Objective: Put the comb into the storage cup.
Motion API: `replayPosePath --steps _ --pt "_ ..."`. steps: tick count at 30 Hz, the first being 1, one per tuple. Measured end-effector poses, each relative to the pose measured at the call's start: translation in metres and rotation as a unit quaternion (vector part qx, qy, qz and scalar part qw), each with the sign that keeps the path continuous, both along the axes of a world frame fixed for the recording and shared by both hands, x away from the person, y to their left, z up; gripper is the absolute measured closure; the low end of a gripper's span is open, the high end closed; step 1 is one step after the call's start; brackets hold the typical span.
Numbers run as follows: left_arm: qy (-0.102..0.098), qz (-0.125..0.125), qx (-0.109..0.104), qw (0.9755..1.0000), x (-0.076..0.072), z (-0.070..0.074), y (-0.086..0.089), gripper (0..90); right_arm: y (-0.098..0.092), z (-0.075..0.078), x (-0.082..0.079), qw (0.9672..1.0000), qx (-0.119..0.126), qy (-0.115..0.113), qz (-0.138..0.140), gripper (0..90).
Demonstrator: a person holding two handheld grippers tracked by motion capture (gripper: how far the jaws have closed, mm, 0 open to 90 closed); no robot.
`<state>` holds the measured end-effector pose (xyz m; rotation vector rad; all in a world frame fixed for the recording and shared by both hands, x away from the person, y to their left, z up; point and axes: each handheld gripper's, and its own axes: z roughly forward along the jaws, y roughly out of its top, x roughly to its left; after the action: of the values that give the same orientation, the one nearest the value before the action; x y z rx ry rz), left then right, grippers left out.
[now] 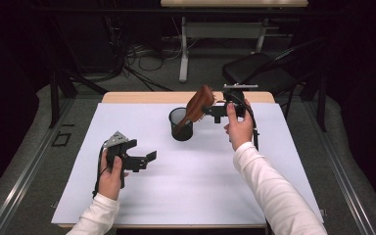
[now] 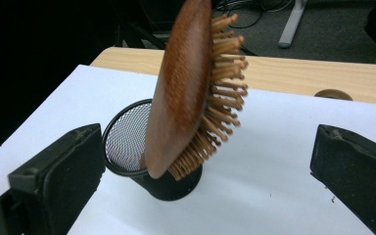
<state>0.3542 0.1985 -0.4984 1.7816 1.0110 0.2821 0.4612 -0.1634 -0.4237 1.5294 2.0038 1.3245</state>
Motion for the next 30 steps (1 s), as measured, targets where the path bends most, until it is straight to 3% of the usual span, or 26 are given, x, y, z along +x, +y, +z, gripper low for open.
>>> replayPosePath --steps 9,17,24,30 --pt "0.001 0.012 0.003 0.9999 0.003 0.004 0.015 0.4 -0.015 -0.006 -0.013 1.0000 -0.004 -0.004 0.003 0.0" --pt "0.003 0.023 0.009 0.9997 0.006 0.002 0.023 0.5 -0.027 -0.014 -0.025 0.9999 0.011 -0.007 0.009 0.0" --pt "0.005 0.029 0.010 0.9995 0.007 0.000 0.026 0.5 -0.037 -0.025 -0.038 0.9997 0.021 -0.009 0.006 0.0" --pt "0.004 0.031 0.009 0.9995 0.007 -0.001 0.027 0.5 -0.043 -0.041 -0.054 0.9998 0.010 -0.011 0.010 0.0"
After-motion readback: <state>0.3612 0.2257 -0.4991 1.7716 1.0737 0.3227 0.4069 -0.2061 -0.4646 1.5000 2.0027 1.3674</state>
